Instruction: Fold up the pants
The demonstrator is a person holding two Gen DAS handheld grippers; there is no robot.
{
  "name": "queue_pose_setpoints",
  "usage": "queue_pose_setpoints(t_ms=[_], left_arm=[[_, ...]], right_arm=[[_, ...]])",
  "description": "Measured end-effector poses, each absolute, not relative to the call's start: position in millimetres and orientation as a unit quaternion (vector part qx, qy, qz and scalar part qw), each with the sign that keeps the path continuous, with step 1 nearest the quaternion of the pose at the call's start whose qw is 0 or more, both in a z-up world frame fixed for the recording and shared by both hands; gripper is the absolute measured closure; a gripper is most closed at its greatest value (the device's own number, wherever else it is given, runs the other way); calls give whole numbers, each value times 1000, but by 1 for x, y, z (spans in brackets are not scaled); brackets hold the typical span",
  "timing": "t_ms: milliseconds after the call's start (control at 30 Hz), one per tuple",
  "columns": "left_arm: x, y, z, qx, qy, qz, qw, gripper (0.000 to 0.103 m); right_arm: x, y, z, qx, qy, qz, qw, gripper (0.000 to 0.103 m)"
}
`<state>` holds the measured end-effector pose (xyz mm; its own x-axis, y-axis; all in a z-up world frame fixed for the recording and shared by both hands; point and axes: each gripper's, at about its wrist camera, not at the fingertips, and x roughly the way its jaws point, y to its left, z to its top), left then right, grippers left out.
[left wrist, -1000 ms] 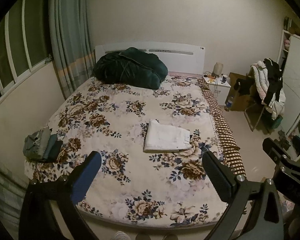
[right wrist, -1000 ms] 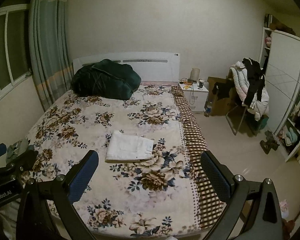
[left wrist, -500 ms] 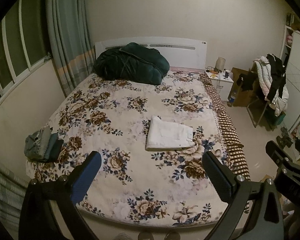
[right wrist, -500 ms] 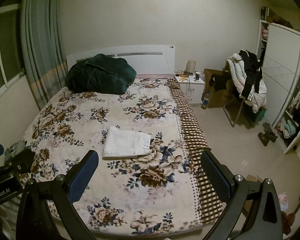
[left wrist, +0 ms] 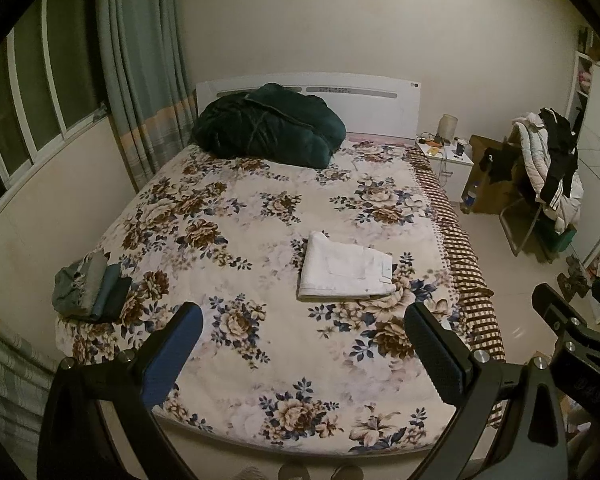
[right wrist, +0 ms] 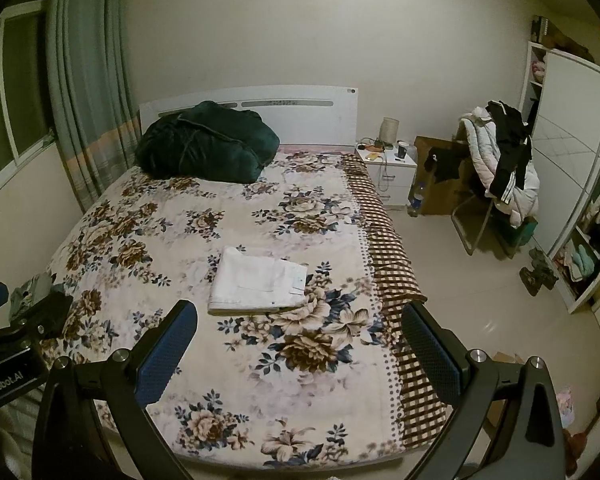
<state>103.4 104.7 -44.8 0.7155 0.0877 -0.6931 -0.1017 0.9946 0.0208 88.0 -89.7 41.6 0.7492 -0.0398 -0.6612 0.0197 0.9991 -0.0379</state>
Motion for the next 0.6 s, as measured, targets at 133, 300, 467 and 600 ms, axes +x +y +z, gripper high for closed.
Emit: queue_pose_setpoints(t_ms=[133, 300, 467, 600], left_arm=[[104, 105, -45, -8, 374, 51, 926, 0], [104, 106, -44, -8, 374, 51, 926, 0], [105, 105, -44, -9, 374, 50, 926, 0], [103, 106, -45, -7, 373, 52, 926, 0]], right_arm=[[89, -91, 42, -15, 355, -12, 935, 0], [89, -90, 41, -16, 356, -12, 934, 0], [90, -90, 41, -16, 355, -10, 935, 0], [90, -91, 41, -17, 354, -8, 935, 0]])
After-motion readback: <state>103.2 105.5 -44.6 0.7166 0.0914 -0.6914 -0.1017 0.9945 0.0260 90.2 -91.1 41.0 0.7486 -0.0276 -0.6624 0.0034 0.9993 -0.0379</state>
